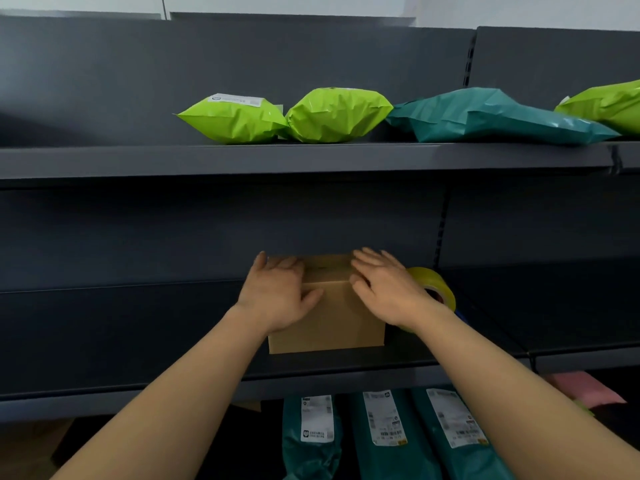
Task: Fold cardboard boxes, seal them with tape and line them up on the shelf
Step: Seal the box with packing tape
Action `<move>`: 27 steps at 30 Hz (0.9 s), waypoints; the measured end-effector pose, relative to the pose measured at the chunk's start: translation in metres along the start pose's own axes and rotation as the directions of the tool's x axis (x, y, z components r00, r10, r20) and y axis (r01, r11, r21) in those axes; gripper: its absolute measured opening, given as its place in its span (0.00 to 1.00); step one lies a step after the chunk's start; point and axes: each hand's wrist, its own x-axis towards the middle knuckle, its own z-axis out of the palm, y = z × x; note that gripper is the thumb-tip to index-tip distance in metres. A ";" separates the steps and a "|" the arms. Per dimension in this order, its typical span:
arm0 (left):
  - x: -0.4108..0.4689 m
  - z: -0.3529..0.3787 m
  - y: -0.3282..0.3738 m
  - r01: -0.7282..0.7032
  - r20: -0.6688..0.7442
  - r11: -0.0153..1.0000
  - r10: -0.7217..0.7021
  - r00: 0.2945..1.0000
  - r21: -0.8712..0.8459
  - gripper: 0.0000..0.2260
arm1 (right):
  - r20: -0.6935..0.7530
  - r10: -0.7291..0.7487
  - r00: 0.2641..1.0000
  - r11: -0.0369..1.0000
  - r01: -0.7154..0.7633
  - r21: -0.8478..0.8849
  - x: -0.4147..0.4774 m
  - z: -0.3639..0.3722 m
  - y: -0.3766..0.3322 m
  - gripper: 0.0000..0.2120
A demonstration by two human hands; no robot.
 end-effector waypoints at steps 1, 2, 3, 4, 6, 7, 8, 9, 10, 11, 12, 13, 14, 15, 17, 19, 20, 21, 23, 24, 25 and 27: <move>0.002 0.001 0.007 -0.037 -0.003 0.999 0.037 0.999 -0.032 0.29 | 0.011 -0.045 0.999 0.998 0.045 -0.041 0.004 0.000 -0.003 0.26; 0.003 0.002 0.011 -0.055 0.000 0.996 0.056 0.998 -0.072 0.27 | 0.029 -0.069 0.997 0.996 0.071 -0.050 0.006 0.000 -0.005 0.26; 0.004 0.004 0.013 -0.056 -0.001 0.993 0.056 0.998 -0.107 0.26 | 0.042 -0.073 0.996 0.997 0.074 -0.038 0.006 0.000 -0.004 0.26; 0.003 0.006 0.013 -0.050 -0.013 0.991 0.049 0.999 -0.124 0.25 | 0.041 -0.066 0.997 0.998 0.067 -0.011 0.004 0.001 -0.001 0.26; 0.001 0.011 0.007 -0.041 -0.054 0.992 0.035 0.998 -0.122 0.25 | 0.010 -0.049 0.999 0.998 0.048 0.040 -0.002 0.004 0.007 0.28; -0.001 0.013 0.003 -0.035 -0.075 0.991 0.025 0.997 -0.131 0.25 | -0.011 -0.046 0.999 0.998 0.047 0.047 -0.005 0.007 0.010 0.28; -0.002 0.016 -0.001 -0.020 -0.091 0.987 0.006 0.996 -0.157 0.26 | -0.033 -0.045 0.998 0.998 0.046 0.053 -0.007 0.010 0.012 0.28; -0.005 0.017 -0.005 0.001 -0.101 0.981 -0.021 0.995 -0.195 0.27 | -0.050 -0.042 0.998 0.997 0.045 0.067 -0.008 0.013 0.013 0.28; -0.008 0.018 -0.009 0.023 -0.105 0.971 -0.050 0.993 -0.239 0.27 | -0.062 -0.037 0.997 0.995 0.043 0.094 -0.008 0.015 0.014 0.28; -0.010 0.017 -0.011 0.038 -0.101 0.959 -0.069 0.992 -0.279 0.28 | -0.067 -0.028 0.997 0.990 0.037 0.134 -0.008 0.017 0.015 0.28; -0.013 0.016 -0.013 0.046 -0.088 0.950 -0.077 0.993 -0.309 0.28 | -0.065 -0.011 0.998 0.983 0.023 0.183 -0.009 0.018 0.016 0.28; -0.014 0.014 -0.015 0.055 -0.072 0.942 -0.083 0.994 -0.330 0.28 | -0.059 0.005 0.998 0.973 0.008 0.231 -0.011 0.018 0.019 0.28; -0.015 0.011 -0.015 0.064 -0.055 0.939 -0.088 0.995 -0.339 0.28 | -0.054 0.020 0.998 0.962 -0.005 0.275 -0.012 0.016 0.021 0.27; -0.014 0.006 -0.014 0.078 -0.040 0.937 -0.097 0.995 -0.340 0.28 | -0.054 0.031 0.998 0.950 -0.013 0.313 -0.014 0.013 0.024 0.26; -0.010 -0.006 -0.008 0.124 -0.027 0.934 -0.141 0.990 -0.334 0.30 | -0.068 0.051 0.996 0.925 -0.021 0.379 -0.014 0.001 0.029 0.25; 0.000 -0.016 0.005 0.158 -0.035 0.951 -0.173 0.984 -0.266 0.38 | -0.028 0.072 0.997 0.919 -0.056 0.391 -0.011 -0.012 0.034 0.28; 0.008 -0.020 0.014 0.150 -0.020 0.961 -0.159 0.987 -0.232 0.43 | 0.022 0.095 0.995 0.934 -0.097 0.345 -0.010 -0.019 0.038 0.32; 0.016 -0.024 0.025 0.126 0.019 0.965 -0.125 0.992 -0.230 0.46 | 0.079 0.136 0.988 0.956 -0.151 0.250 -0.008 -0.024 0.043 0.36; 0.033 -0.030 0.044 0.074 0.148 0.960 -0.034 0.988 -0.269 0.49 | 0.167 0.255 0.953 0.966 -0.258 0.002 -0.006 -0.029 0.056 0.43; 0.043 -0.029 0.051 0.054 0.204 0.961 0.003 0.979 -0.271 0.50 | 0.196 0.310 0.930 0.950 -0.297 -0.092 -0.006 -0.030 0.064 0.44; 0.051 -0.028 0.056 0.038 0.246 0.964 0.029 0.969 -0.263 0.51 | 0.222 0.349 0.911 0.935 -0.323 -0.143 -0.007 -0.029 0.070 0.43; 0.065 -0.025 0.061 0.014 0.312 0.971 0.063 0.948 -0.240 0.51 | 0.247 0.370 0.895 0.928 -0.347 -0.136 -0.008 -0.026 0.079 0.37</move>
